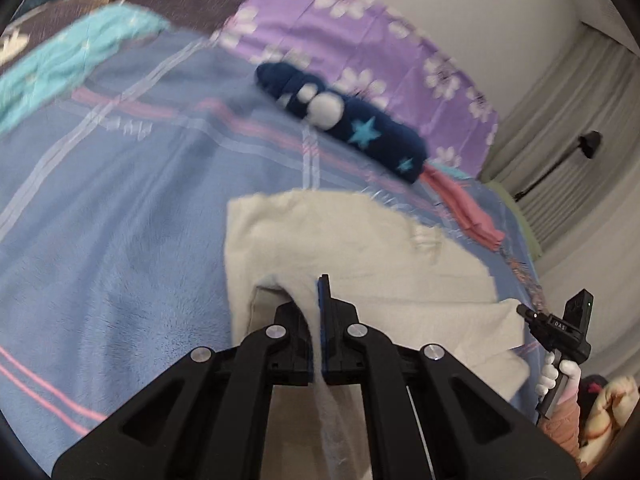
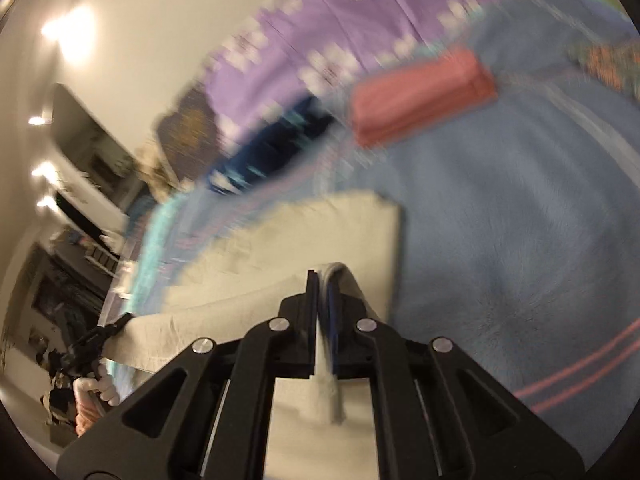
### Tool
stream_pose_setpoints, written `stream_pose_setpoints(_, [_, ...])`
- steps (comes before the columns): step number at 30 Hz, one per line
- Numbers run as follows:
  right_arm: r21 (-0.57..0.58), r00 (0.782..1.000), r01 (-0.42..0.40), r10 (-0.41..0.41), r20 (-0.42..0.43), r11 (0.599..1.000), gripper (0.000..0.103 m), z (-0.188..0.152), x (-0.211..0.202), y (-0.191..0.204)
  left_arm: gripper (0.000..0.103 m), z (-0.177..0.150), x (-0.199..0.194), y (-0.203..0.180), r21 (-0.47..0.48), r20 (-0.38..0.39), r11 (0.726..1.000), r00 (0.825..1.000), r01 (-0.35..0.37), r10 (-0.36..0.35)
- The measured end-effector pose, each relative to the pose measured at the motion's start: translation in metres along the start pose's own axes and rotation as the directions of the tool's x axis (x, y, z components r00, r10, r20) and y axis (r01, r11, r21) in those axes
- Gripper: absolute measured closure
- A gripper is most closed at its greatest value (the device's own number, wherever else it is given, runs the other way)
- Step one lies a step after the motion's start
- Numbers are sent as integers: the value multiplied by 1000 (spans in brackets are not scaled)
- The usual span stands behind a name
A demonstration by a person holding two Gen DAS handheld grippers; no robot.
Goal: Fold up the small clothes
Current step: 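Fold the hem up toward the collar with both tools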
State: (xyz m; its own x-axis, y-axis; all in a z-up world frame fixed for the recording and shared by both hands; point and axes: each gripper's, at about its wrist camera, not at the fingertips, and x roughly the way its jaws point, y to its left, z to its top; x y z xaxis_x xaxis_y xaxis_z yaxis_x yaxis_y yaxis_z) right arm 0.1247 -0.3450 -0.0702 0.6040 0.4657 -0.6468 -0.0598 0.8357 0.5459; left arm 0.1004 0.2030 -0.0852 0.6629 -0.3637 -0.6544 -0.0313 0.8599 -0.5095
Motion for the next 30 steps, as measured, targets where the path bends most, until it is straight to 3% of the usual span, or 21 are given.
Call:
stream_pose_setpoints(4, [28, 1000, -5, 6, -29, 1000, 92, -10, 11, -17, 99, -5, 17, 20, -44, -25, 999, 1000, 15, -16])
stream_pose_setpoints(8, [0, 1000, -23, 23, -19, 1000, 89, -16, -8, -17, 92, -7, -1, 17, -17, 0, 1000, 1000, -9, 9])
stream_pose_setpoints(12, [-55, 997, -73, 73, -20, 996, 88, -24, -23, -8, 85, -24, -30, 10, 10, 25, 1000, 999, 21, -21])
stream_pose_setpoints(21, [-49, 998, -39, 36, -53, 998, 71, -30, -15, -10, 83, -46, -30, 18, -16, -18, 1000, 1000, 10, -10])
stream_pose_setpoints(22, [-55, 998, -35, 32, -61, 998, 72, -31, -14, -10, 83, -46, -30, 19, -22, -18, 1000, 1000, 15, -15])
stream_pose_setpoints(23, [-72, 998, -27, 23, -58, 997, 90, -33, -16, -7, 83, -47, -31, 18, -16, -15, 1000, 1000, 12, -13])
stream_pose_setpoints(24, [-84, 998, -32, 27, -53, 996, 102, -33, -17, -5, 92, -46, -32, 16, -7, -11, 1000, 1000, 11, -11])
stream_pose_setpoints(25, [-94, 999, -36, 32, -40, 995, 103, -33, -22, -3, 97, -45, -35, 12, 9, -7, 1000, 1000, 22, -22])
stream_pose_setpoints(30, [-131, 995, -94, 98, 29, 987, 103, -20, -50, 11, 97, -37, -48, -7, 79, 26, 997, 1000, 14, -16])
